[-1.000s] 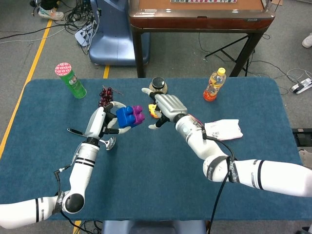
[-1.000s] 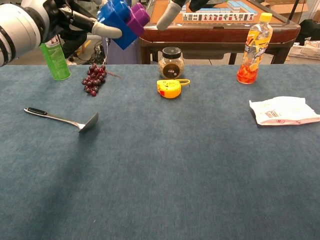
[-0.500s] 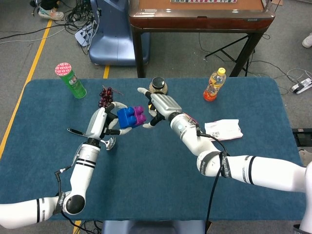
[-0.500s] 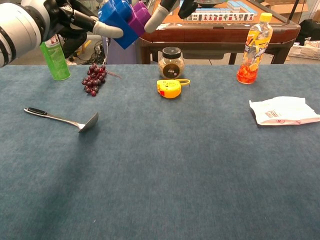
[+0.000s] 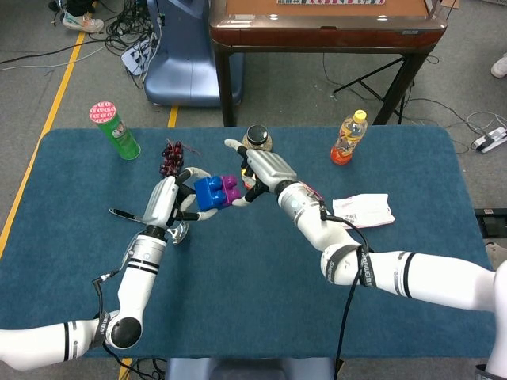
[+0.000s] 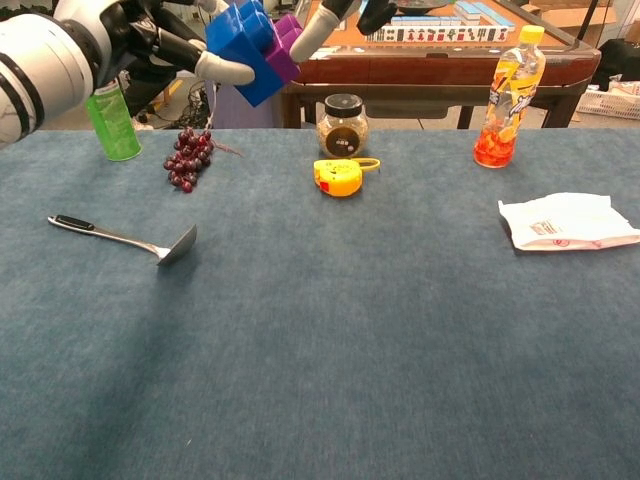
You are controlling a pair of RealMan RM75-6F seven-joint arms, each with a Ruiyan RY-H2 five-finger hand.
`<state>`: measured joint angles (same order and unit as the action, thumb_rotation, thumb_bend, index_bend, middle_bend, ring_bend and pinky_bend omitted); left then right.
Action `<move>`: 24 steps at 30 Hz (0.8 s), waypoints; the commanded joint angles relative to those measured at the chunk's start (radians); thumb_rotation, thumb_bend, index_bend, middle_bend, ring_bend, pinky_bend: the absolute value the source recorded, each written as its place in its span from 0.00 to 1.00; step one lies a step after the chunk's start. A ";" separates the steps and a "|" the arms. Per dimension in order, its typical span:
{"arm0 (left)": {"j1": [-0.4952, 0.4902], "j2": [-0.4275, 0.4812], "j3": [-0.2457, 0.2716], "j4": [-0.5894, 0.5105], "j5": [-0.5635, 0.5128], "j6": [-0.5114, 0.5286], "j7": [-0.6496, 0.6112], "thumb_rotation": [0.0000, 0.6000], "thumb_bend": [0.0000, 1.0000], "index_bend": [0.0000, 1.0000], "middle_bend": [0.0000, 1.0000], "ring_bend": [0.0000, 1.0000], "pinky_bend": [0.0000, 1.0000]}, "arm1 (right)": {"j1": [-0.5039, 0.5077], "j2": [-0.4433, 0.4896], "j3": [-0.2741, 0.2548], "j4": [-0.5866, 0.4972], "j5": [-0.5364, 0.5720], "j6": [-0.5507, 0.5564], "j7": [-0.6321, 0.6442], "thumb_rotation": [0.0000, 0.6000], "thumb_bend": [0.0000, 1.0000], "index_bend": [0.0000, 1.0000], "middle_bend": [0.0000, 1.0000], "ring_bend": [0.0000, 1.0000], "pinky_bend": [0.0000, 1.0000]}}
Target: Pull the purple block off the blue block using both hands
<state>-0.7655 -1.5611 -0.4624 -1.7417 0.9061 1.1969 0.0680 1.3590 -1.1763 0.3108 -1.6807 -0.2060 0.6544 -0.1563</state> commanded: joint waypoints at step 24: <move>0.007 0.002 0.005 0.002 0.003 -0.002 -0.016 1.00 0.17 0.70 0.98 0.93 1.00 | 0.041 -0.026 -0.041 0.054 -0.006 -0.068 0.050 1.00 0.00 0.00 0.97 0.98 0.98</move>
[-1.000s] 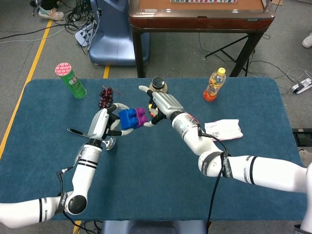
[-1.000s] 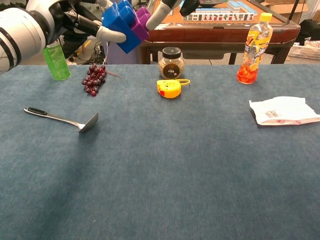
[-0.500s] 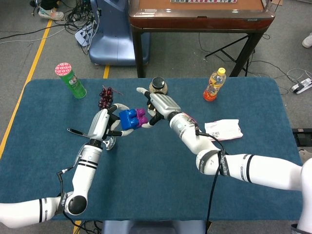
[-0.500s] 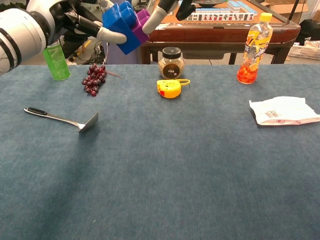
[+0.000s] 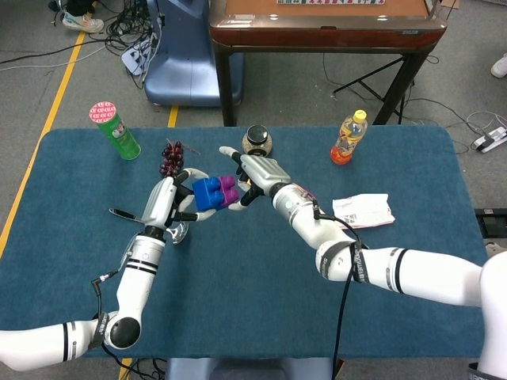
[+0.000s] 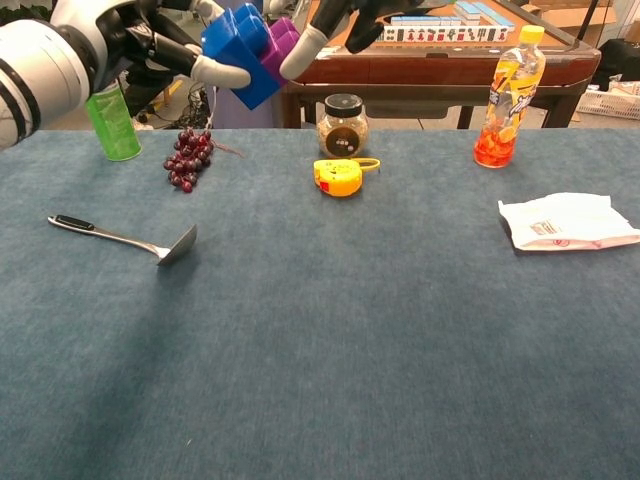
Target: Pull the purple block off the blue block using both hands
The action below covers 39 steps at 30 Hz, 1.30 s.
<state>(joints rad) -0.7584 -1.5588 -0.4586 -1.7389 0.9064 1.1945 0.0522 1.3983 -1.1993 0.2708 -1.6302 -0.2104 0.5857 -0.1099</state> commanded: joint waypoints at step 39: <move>0.004 -0.004 0.020 0.025 0.004 -0.012 0.002 1.00 0.17 0.70 0.98 0.93 1.00 | -0.057 0.020 -0.007 -0.002 -0.115 0.003 0.095 1.00 0.26 0.60 1.00 1.00 1.00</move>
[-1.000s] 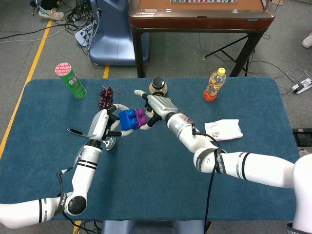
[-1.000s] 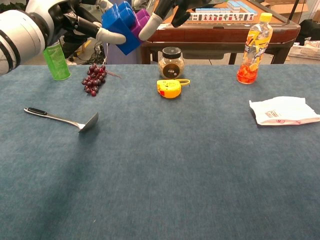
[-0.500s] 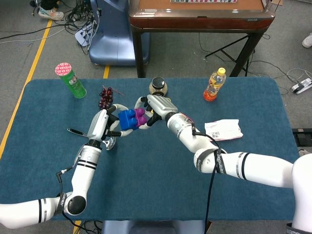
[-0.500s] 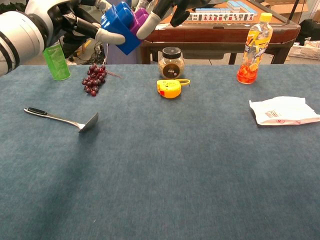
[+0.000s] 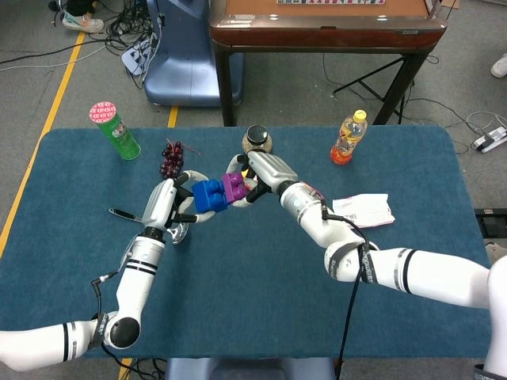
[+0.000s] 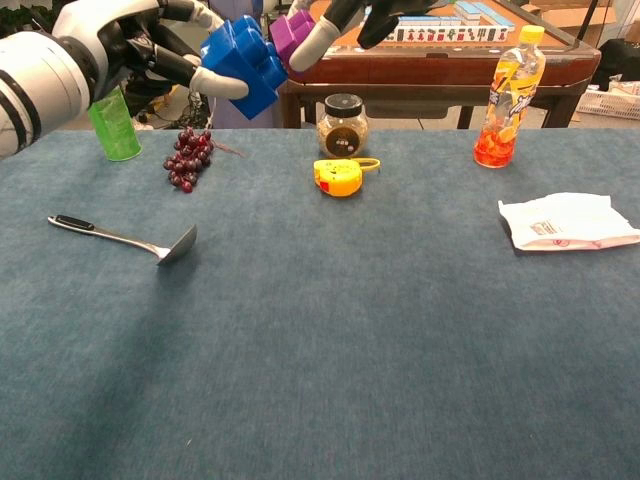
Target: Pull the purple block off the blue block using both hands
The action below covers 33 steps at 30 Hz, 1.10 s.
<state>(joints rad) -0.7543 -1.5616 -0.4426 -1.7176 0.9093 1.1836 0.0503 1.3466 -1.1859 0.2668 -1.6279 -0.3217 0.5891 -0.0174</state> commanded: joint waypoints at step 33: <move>-0.085 0.003 0.298 0.126 -0.096 -0.189 0.455 1.00 0.06 0.17 0.95 0.89 1.00 | -0.016 -0.068 -0.323 -0.071 0.039 0.200 -0.468 1.00 0.00 0.03 0.91 0.92 0.99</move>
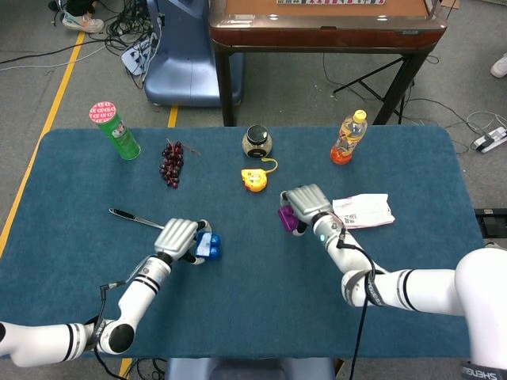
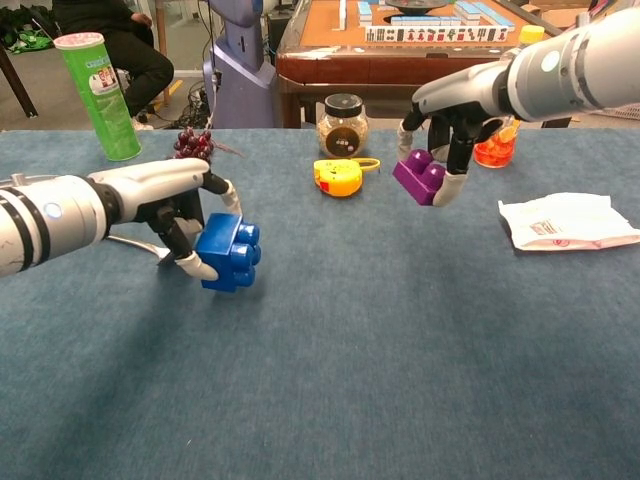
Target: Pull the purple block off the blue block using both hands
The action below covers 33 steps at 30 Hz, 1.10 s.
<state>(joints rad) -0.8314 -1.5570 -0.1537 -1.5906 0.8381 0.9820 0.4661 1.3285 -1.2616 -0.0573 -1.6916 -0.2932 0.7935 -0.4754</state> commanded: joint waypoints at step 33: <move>0.339 0.464 0.146 -0.219 0.238 0.428 -0.019 1.00 0.01 0.11 0.39 0.39 0.66 | -0.699 0.468 -0.193 -0.380 -0.831 0.626 0.247 1.00 0.00 0.23 0.47 0.45 0.71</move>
<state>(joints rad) -0.5218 -1.1333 -0.0267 -1.7818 1.0679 1.4033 0.4755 0.7220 -0.8278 -0.2157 -2.0765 -1.0366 1.3476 -0.3039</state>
